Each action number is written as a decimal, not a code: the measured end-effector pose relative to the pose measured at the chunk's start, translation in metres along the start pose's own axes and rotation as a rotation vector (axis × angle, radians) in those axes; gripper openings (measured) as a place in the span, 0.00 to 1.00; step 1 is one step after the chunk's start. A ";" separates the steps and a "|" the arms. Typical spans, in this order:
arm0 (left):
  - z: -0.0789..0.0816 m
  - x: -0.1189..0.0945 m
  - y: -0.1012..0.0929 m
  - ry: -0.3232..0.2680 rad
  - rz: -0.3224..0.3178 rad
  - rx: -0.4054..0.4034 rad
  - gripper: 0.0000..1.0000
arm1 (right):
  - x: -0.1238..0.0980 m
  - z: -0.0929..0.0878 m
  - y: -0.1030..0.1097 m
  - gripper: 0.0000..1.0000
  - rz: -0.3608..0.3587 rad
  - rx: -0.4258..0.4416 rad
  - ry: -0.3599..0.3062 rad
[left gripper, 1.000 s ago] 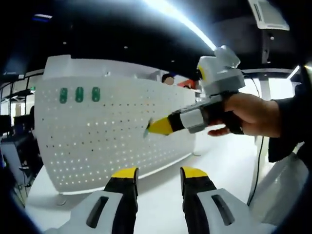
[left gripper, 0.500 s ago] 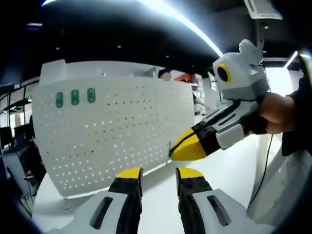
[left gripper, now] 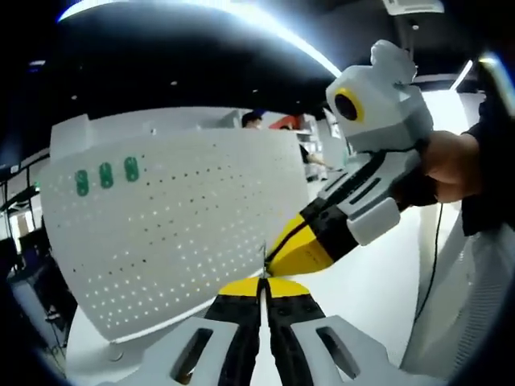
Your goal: Insert the hook assembly into the mounting plate slot until the hook locks in place.
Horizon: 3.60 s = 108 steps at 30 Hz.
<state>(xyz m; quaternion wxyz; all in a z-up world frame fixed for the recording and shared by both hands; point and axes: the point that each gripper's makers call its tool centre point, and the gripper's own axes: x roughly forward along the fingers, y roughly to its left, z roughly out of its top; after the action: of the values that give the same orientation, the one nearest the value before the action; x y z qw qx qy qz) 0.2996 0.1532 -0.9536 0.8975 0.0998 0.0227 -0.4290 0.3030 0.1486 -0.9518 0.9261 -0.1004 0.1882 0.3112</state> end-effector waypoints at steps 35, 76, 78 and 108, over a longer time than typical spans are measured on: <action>-0.009 -0.005 0.013 -0.041 -0.045 -0.677 0.01 | -0.004 0.017 0.008 0.06 -0.013 -0.082 -0.126; 0.004 -0.004 0.020 -0.089 0.032 -0.402 0.25 | -0.009 0.055 -0.039 0.01 -0.109 -0.018 -0.240; 0.004 -0.004 0.019 -0.082 0.035 -0.384 0.27 | -0.010 0.066 -0.051 0.01 -0.135 -0.013 -0.264; 0.014 -0.005 0.022 -0.100 0.067 -0.263 0.42 | 0.022 0.190 -0.121 0.01 -0.306 0.006 -0.470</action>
<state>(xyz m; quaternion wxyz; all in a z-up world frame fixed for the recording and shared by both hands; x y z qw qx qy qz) 0.3123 0.1679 -0.9359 0.9166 -0.0396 0.0307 -0.3966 0.4478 0.1225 -0.7798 0.9808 -0.0499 -0.0481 0.1821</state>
